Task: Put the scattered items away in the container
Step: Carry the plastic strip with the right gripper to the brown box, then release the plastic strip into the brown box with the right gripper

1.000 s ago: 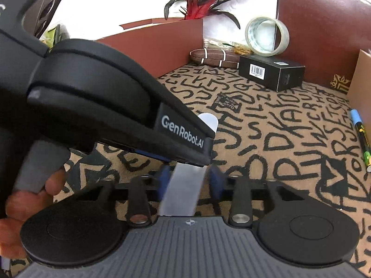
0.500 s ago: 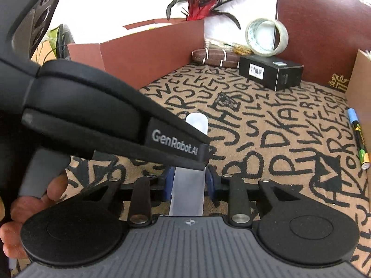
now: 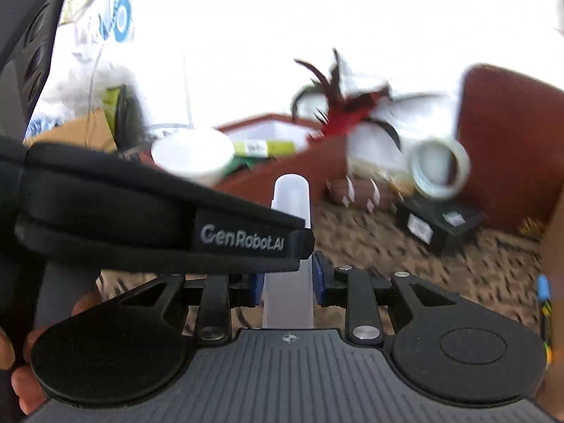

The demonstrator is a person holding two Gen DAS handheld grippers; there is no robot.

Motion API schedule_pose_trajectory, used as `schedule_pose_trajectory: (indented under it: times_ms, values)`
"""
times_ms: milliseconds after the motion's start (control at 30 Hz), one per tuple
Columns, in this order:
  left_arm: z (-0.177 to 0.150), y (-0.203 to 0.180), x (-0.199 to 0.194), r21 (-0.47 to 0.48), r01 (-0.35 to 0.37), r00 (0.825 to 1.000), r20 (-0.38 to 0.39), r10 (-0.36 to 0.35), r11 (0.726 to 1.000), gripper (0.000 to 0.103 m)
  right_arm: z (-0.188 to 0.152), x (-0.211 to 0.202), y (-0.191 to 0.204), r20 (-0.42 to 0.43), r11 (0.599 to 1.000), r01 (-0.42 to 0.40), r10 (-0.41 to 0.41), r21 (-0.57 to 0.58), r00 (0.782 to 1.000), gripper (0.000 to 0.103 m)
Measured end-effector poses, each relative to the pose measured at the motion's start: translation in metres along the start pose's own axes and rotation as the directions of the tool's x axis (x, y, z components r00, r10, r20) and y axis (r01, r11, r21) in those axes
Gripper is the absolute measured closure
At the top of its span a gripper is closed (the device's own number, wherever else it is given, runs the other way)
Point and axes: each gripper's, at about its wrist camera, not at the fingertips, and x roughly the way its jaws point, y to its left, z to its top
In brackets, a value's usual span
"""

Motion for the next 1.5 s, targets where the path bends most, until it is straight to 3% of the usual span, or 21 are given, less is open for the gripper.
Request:
schedule_pose_trajectory:
  times_ms: [167, 333, 600, 800, 833, 867, 900, 933, 967, 1033, 1100, 1267, 1500]
  values:
    - [0.040, 0.025, -0.006, -0.006, -0.055, 0.997, 0.062, 0.055, 0.998, 0.077, 0.040, 0.027, 0.014, 0.037, 0.999, -0.050, 0.050, -0.014, 0.998, 0.071]
    - [0.078, 0.057, 0.006, -0.041, -0.071, 0.995, 0.069, 0.074, 0.997, 0.077, 0.069, 0.062, 0.026, 0.060, 0.997, -0.067, 0.069, -0.029, 0.996, 0.071]
    - [0.111, 0.100, 0.047, -0.071, -0.083, 0.996, 0.036, 0.086, 0.994, 0.077, 0.087, 0.119, 0.022, 0.059, 0.994, -0.109, 0.110, -0.021, 0.992, 0.071]
    - [0.112, 0.112, 0.077, -0.065, -0.085, 0.996, -0.002, 0.085, 0.994, 0.078, 0.085, 0.149, 0.012, 0.026, 0.993, -0.114, 0.114, 0.001, 0.993, 0.071]
    - [0.112, 0.112, 0.081, -0.061, -0.087, 0.996, -0.005, 0.087, 0.994, 0.072, 0.083, 0.152, 0.011, 0.024, 0.993, -0.114, 0.114, -0.001, 0.993, 0.071]
    - [0.111, 0.113, 0.083, -0.058, -0.087, 0.996, -0.007, 0.087, 0.994, 0.059, 0.082, 0.155, 0.011, 0.023, 0.993, -0.117, 0.117, -0.004, 0.993, 0.070]
    - [0.111, 0.113, 0.084, -0.056, -0.090, 0.996, -0.005, 0.090, 0.994, 0.055, 0.080, 0.156, 0.010, 0.024, 0.993, -0.121, 0.122, -0.008, 0.992, 0.070]
    - [0.110, 0.113, 0.084, -0.052, -0.091, 0.996, 0.003, 0.092, 0.994, 0.035, 0.079, 0.156, 0.010, 0.030, 0.992, -0.122, 0.123, -0.013, 0.992, 0.059]
    - [0.109, 0.112, 0.081, -0.046, -0.093, 0.996, 0.014, 0.094, 0.995, 0.013, 0.078, 0.154, 0.010, 0.038, 0.993, -0.116, 0.117, -0.016, 0.992, 0.038]
    - [0.105, 0.109, 0.072, -0.028, -0.096, 0.994, 0.059, 0.097, 0.995, 0.003, 0.076, 0.151, 0.009, 0.059, 0.996, -0.079, 0.081, -0.034, 0.995, 0.032]
    - [0.103, 0.105, 0.064, -0.005, -0.088, 0.993, 0.082, 0.088, 0.996, 0.002, 0.074, 0.147, 0.005, 0.062, 0.997, -0.076, 0.078, -0.033, 0.995, 0.028]
    - [0.098, 0.100, 0.060, 0.001, -0.081, 0.995, 0.055, 0.081, 0.997, 0.001, 0.069, 0.134, -0.001, 0.060, 0.998, -0.061, 0.061, -0.005, 0.996, 0.009]
    - [0.091, 0.089, 0.050, 0.001, -0.080, 0.996, 0.035, 0.080, 0.997, 0.001, 0.065, 0.118, 0.002, 0.059, 0.999, -0.043, 0.044, -0.013, 0.997, 0.006]
